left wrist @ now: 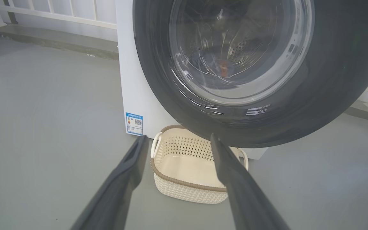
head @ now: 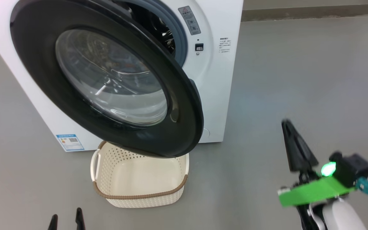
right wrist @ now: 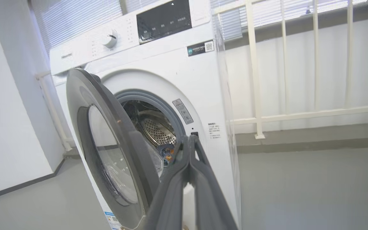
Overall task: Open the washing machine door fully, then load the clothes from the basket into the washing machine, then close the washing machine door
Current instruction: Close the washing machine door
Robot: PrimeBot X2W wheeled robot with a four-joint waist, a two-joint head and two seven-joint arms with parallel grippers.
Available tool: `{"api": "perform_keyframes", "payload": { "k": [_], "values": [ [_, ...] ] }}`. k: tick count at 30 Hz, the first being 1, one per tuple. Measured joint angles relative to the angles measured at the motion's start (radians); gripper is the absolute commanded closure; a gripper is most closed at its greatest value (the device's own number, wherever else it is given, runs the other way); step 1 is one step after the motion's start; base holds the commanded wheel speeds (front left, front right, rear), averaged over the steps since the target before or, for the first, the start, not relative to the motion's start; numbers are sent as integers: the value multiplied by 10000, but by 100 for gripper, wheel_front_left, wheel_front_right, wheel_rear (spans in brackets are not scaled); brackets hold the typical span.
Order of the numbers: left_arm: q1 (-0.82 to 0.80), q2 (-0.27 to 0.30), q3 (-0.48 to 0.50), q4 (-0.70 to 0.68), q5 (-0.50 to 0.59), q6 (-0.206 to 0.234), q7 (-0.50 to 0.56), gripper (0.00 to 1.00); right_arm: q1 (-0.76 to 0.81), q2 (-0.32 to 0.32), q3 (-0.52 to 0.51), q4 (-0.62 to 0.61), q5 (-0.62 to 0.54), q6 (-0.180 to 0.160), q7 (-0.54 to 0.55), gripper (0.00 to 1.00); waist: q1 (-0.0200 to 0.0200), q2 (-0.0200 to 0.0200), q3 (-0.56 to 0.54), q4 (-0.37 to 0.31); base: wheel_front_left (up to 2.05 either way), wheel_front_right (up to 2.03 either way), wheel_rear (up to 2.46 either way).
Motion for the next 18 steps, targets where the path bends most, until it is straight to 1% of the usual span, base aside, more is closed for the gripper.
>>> {"api": "perform_keyframes", "payload": {
  "k": [3, 8, 14, 16, 18],
  "values": [
    [-3, 0, -161, 4, -13, 67, 0, 0, -624, 31, 322, -337, 113, 0, 0, 100, 0, 0, -20, 124, 0, 0, 0],
    [-8, 2, -362, 17, -121, 84, 0, 0, -1375, 98, 1452, -562, 297, 0, -2, 100, 0, 0, -70, 418, 0, 0, 0],
    [-15, 2, -882, 17, -299, 165, 0, 0, -1693, 113, 3022, 125, 374, 0, -2, 100, 0, 0, -25, 896, 0, 0, 0],
    [-19, 6, -1072, 15, -407, 174, 0, 0, -1693, 104, 3377, 506, 443, 0, -2, 100, 0, 0, 28, 1082, 0, 0, 0],
    [-22, 4, -1252, 12, -500, 259, 0, 0, -1692, 100, 3522, 892, 454, 2, -2, 100, 0, 0, 107, 1270, 0, 0, 0]
  ]
}}
